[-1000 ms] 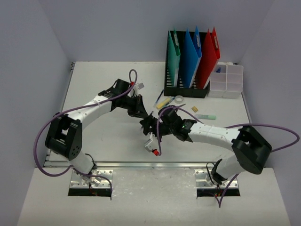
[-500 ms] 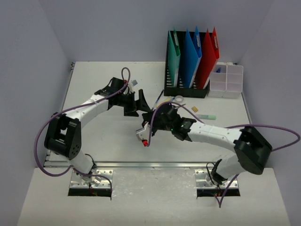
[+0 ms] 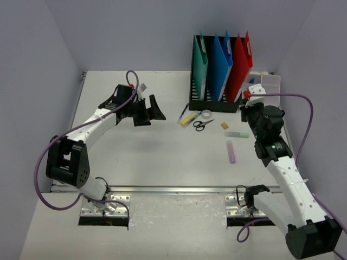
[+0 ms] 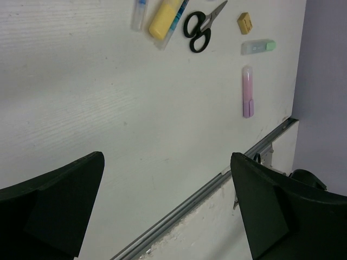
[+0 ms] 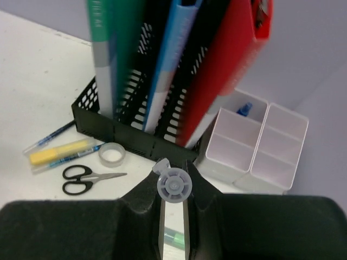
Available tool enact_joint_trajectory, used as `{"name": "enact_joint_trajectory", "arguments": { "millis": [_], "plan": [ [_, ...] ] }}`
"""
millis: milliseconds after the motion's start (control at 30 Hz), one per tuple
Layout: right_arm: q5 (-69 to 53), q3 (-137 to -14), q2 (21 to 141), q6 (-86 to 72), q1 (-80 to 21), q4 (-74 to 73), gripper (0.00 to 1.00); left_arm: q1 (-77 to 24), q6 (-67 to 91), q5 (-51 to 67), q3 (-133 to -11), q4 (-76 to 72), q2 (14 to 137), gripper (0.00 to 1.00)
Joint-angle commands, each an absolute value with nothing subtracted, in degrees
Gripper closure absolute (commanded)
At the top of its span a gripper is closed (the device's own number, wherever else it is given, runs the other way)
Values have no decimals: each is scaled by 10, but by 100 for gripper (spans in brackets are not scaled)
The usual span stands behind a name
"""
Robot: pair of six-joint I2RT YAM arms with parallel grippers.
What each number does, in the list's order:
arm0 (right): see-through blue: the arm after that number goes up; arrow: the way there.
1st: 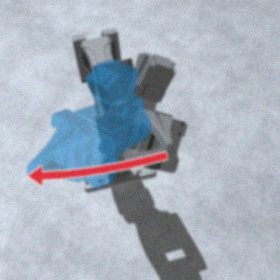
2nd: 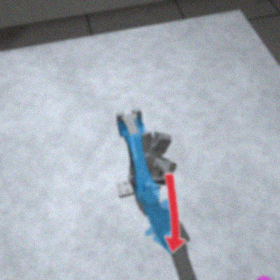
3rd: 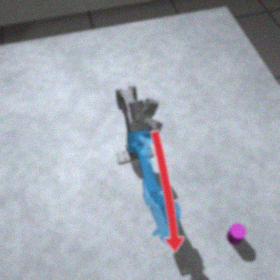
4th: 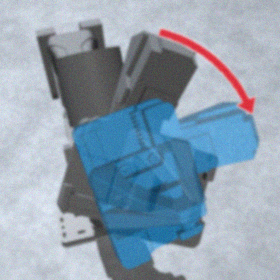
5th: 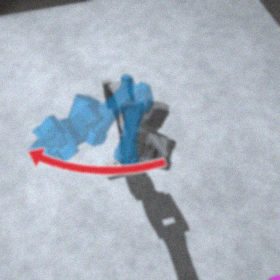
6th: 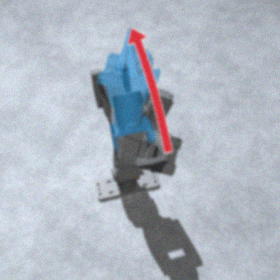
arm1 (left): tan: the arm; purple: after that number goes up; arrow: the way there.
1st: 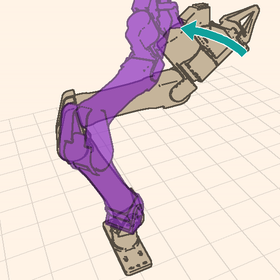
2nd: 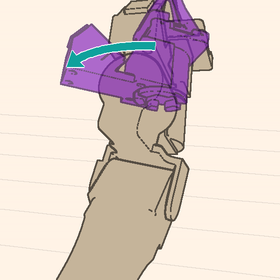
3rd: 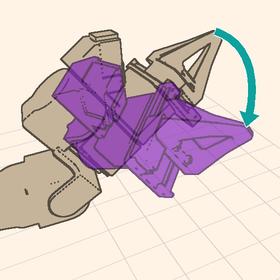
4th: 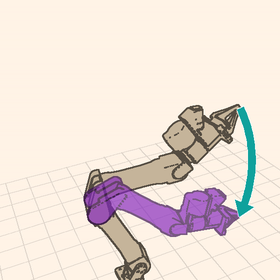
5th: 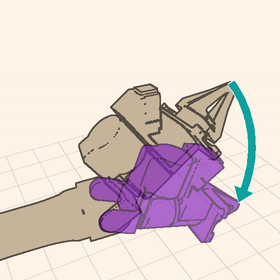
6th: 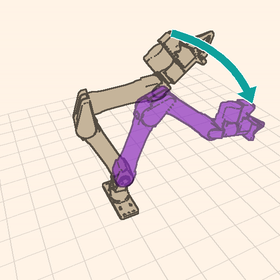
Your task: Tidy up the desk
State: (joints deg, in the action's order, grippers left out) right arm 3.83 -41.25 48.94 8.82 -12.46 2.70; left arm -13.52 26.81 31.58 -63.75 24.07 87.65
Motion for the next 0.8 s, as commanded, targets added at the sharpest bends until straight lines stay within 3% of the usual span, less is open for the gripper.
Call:
{"name": "enact_joint_trajectory", "arguments": {
  "millis": [0, 67, 267, 667, 767],
  "plan": [
    [87, -443, 541, -68, -31, 0, 100, -136, 266, 299, -652, 198, 850, 0],
    [53, -495, 604, -102, 41, -16, 100, -135, 270, 295, -658, 191, 853, 0],
    [29, -602, 766, -103, 116, 46, 100, -135, 275, 282, -668, 171, 866, 0],
    [-8, -801, 1011, -24, 142, 175, 100, -136, 223, 178, -682, 132, 925, 1],
    [-15, -810, 1040, -12, 142, 218, 100, -138, 232, 175, -671, 98, 934, 10]
  ]
}}
